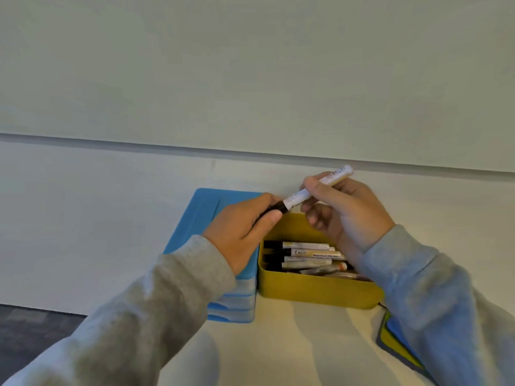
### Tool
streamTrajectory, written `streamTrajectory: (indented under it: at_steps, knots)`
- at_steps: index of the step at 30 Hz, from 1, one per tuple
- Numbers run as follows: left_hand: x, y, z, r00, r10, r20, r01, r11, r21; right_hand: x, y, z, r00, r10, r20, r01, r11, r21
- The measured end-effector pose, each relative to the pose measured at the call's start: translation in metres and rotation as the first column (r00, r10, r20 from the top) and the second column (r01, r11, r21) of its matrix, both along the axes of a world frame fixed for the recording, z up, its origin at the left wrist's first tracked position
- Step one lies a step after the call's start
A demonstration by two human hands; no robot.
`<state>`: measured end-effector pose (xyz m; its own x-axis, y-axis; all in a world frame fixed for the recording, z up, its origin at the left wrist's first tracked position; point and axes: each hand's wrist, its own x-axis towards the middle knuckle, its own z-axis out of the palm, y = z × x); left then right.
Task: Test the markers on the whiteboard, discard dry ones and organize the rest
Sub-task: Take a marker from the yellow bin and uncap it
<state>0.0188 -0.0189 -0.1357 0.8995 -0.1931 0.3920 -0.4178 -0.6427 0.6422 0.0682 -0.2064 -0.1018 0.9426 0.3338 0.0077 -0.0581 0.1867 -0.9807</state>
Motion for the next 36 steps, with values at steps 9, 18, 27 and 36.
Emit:
streamTrajectory:
  at_steps: [9,18,27,36]
  knots:
    - [-0.011,-0.028,0.045,1.0,-0.016,-0.013,0.017,0.992,0.125,-0.01,-0.024,0.04,0.999,-0.04,0.0,0.04,0.999,-0.007]
    - [-0.044,-0.027,0.133,0.994,-0.091,-0.054,0.073,0.961,-0.266,0.008,-0.1,0.186,0.873,-0.484,0.062,0.423,0.813,0.4]
    - [-0.046,-0.004,0.171,0.987,0.154,0.034,-0.143,0.967,-0.212,-0.009,-0.059,0.201,0.89,-0.312,0.332,0.272,0.948,0.164]
    - [-0.012,-0.029,0.243,0.854,0.219,0.473,-0.272,0.961,0.046,0.002,-0.047,0.258,0.688,-0.267,0.675,0.347,0.938,0.017]
